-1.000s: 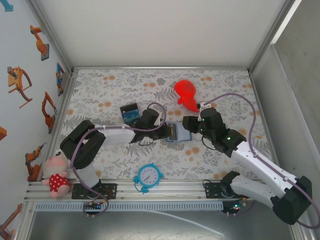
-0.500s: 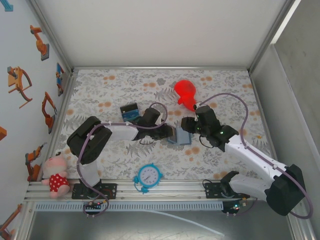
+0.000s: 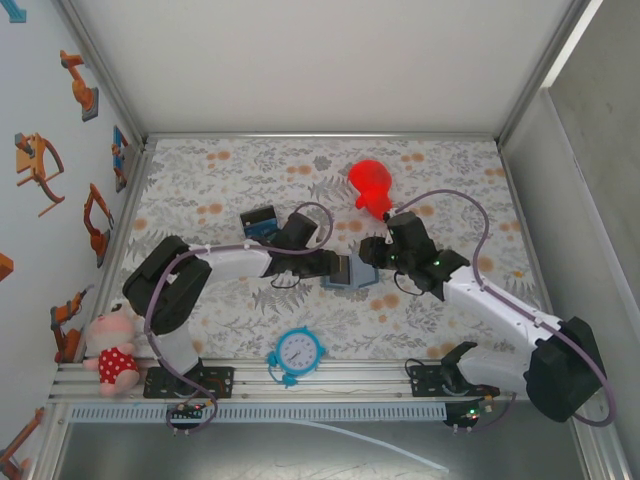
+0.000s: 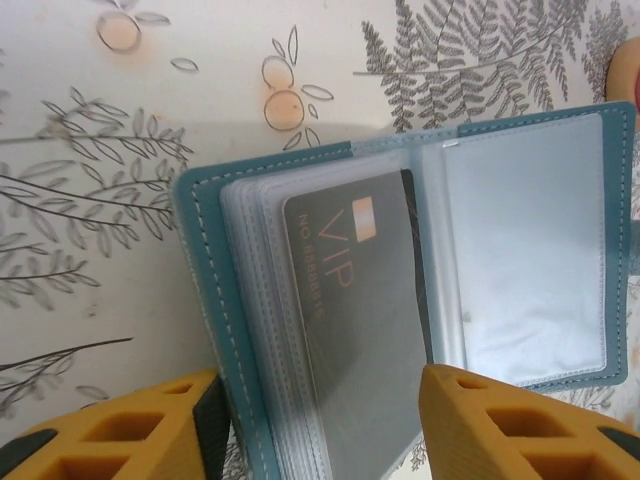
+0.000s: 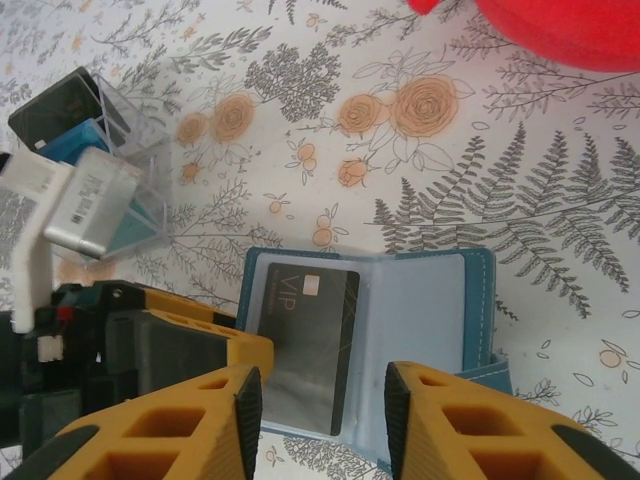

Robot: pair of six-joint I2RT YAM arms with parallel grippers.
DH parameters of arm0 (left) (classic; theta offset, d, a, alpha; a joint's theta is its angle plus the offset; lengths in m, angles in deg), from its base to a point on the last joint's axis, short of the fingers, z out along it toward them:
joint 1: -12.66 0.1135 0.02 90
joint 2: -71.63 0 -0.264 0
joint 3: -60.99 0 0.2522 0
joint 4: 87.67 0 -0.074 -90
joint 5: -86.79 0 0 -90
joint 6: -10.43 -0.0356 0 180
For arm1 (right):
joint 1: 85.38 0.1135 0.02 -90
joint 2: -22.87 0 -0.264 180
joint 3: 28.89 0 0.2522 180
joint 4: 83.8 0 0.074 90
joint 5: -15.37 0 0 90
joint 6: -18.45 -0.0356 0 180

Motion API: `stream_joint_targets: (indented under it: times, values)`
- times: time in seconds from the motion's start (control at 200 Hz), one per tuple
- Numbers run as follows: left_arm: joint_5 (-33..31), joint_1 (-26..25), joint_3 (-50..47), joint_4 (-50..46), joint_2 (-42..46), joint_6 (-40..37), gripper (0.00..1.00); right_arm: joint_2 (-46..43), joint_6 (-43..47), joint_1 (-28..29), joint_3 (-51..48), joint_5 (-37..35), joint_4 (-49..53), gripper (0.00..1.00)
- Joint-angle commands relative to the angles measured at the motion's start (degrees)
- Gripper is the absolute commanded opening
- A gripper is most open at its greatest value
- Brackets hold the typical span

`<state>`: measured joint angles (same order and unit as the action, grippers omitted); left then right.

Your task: Take the credit cards out of the card holder

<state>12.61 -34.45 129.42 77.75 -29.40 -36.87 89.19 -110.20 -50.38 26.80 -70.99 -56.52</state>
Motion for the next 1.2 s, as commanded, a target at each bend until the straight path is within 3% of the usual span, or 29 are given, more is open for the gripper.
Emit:
stream_joint_targets:
  times: [0.0,0.27,0.581,0.866,1.197]
  values:
    - [-4.8,-0.1,-0.7,-2.2,4.3,-2.1,0.53,0.8,-0.8,-0.4,-0.3,2.8,-2.3,0.35]
    - [-14.4,-2.8,-2.4,-0.9,9.4,-4.8,0.52,1.4,-1.3,0.1,-0.9,5.6,-4.9,0.22]
    - [-10.9,-3.1,-2.3,5.9,5.1,-4.5,0.43,2.1,-1.9,4.3,-1.1,1.3,-1.7,0.02]
    - [-7.9,-3.5,-0.8,7.7,0.7,-5.0,0.42,4.6,-3.2,8.2,-1.3,-0.3,0.1,0.0]
    - [-7.7,-3.5,-0.2,6.3,-1.3,-5.1,0.4,12.1,-4.8,7.1,-0.7,-1.3,-1.9,0.0]
